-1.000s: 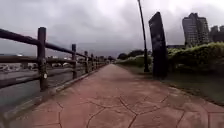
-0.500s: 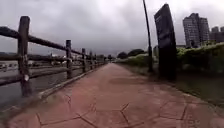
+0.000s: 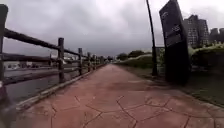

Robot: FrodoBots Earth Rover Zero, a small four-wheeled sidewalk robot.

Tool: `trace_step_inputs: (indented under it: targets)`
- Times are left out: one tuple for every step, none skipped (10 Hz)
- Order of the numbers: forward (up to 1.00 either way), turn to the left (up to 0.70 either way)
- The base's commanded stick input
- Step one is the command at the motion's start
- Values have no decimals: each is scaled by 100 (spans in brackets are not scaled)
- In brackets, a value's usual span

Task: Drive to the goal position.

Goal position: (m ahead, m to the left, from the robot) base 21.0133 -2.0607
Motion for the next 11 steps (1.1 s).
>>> trace_step_inputs:
  targets:
    - [100, 0]
    - [100, 21]
    - [100, 26]
    - [100, 0]
    - [100, 0]
    - [100, 0]
    - [100, 0]
    - [100, 0]
    - [100, 0]
    - [100, 0]
    - [100, 0]
